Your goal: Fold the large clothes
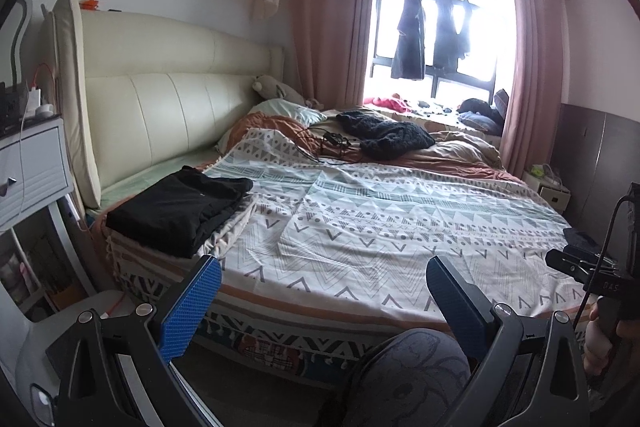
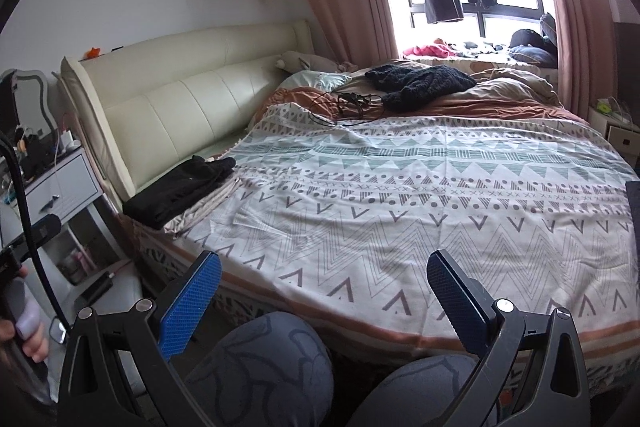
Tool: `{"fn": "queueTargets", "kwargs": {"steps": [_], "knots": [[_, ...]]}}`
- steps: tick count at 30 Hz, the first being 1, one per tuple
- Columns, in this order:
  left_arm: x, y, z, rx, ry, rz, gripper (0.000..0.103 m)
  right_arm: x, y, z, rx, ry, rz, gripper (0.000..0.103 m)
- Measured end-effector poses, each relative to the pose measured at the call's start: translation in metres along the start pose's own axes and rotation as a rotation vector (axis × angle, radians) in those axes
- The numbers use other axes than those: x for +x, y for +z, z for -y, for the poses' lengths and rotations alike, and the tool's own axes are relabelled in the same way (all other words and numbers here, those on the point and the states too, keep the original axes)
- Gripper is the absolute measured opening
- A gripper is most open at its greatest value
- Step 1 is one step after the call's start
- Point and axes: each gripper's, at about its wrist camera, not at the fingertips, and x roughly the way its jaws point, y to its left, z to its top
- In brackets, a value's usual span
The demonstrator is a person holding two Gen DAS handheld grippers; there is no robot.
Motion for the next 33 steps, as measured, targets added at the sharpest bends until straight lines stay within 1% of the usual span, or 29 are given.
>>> {"fn": "queueTargets", "kwargs": {"steps": [10, 14, 24, 33], "knots": [[-0.004, -0.003, -0.001, -0.015, -0.003, 0.001, 0.103, -0.004, -0.002, -0.003, -0.011, 0.031, -0.001, 0.103], [-0.004, -0.004, -0.001, -0.003, 0.008, 0.006, 0.103, -0.003, -0.004, -0.003, -0.006, 0.038, -0.007, 0.103], [-0.005, -0.006, -0.003, -0.008, 0.009, -0.003, 0.103, -0.003, -0.005, 0.0, 0.005, 0.037, -0.006, 0.103], [-0.013, -0.01, -0.001, -0.005, 0.009, 0.01, 0.103, -0.005, -0.004, -0.002, 0.027, 0.04, -0.01, 0.103]]}}
